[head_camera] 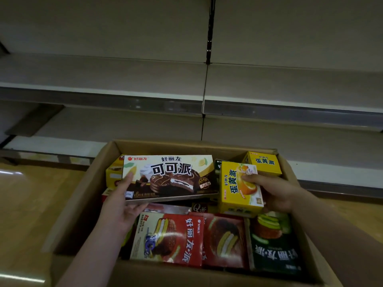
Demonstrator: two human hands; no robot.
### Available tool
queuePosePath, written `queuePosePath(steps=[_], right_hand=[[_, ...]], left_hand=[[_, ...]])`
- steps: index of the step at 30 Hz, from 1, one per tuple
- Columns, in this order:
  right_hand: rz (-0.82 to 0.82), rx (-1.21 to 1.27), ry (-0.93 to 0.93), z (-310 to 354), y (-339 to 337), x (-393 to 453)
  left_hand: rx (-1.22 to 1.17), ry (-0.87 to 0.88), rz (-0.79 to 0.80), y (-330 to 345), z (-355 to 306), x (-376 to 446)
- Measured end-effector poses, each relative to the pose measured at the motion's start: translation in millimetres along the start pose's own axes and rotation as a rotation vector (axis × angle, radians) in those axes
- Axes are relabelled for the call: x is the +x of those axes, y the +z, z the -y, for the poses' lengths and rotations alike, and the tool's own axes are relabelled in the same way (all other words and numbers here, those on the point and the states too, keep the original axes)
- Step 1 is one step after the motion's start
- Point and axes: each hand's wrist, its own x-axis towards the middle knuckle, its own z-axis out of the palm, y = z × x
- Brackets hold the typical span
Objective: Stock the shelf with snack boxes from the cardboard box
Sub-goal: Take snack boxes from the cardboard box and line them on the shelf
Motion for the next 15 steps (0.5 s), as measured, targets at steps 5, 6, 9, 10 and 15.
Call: queuePosePath(steps=[5,6,9,10,15], right_hand=[[-0.107,0.129,0.034,5.5,-1.0,-21.2],[-0.123,0.193,0.055,9.6,-2.1,-34.6],[-0.14,0.386,0.106,27.3,-0.3,-79.0],[-0.143,0.438,0.113,34.8,1.5,-94.2],[-0.14,0.643,0.127,86.7,20.0,-183.8]], left_hand=[[0.011,0.011,-0.067,2.9,-6.0,-16.3],[0.001,-0.011,-0.099,3.9,-10.0,-27.0],[-0.051,-0.055,-0.146,11.0,-25.7,-68.9],[-0.072,-0.061,-0.154,14.7,-32.5,-84.4],[-0.109,-0.056,-0.163,45.2,-93.5,-171.9]])
